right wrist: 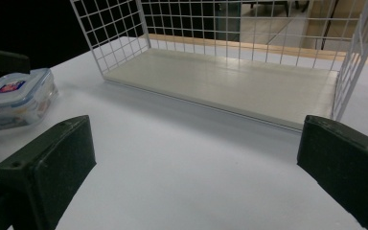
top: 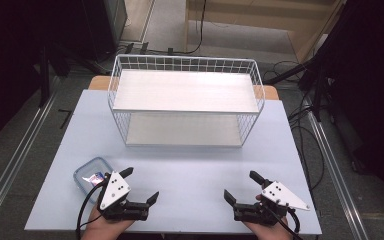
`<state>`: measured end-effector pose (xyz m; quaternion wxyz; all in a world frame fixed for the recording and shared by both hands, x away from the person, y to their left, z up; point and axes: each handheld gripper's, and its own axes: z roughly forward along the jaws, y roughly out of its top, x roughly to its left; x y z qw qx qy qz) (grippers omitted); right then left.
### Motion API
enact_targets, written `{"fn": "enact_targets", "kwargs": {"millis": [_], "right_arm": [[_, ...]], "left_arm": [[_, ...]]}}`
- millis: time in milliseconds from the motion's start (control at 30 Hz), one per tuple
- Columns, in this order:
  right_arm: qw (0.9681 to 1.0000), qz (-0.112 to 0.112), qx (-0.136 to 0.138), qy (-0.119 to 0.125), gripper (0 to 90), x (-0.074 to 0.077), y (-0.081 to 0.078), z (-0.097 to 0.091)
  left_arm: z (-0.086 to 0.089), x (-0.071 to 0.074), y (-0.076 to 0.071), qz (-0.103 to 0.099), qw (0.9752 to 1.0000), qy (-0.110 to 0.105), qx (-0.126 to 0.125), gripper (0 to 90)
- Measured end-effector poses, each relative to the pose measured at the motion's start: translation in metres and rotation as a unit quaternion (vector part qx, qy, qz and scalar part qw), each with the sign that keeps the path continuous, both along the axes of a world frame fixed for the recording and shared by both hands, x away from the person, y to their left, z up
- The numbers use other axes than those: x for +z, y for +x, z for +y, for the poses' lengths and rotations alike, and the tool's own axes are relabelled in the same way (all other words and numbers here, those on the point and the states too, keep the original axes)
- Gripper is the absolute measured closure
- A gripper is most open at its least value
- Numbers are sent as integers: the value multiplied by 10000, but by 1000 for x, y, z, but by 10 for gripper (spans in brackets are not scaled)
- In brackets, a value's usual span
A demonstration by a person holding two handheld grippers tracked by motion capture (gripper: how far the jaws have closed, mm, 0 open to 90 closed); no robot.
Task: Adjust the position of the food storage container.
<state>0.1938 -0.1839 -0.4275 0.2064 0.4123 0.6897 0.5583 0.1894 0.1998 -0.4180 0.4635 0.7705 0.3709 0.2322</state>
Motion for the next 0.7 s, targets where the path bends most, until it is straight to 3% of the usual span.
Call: {"fn": "enact_targets", "kwargs": {"millis": [500,600,700], "right_arm": [[9999,36,-127,-8,0,-2,2,-2],[9998,96,-84,128,0,-2,2,-2],[9999,86,-84,104,0,-1,2,-2]], "left_arm": [[11,4,2,94,9999,-63,21,0],[16,8,3,137,9998,-166,61,37],[20,10,2,128,9998,-165,71,75]]}}
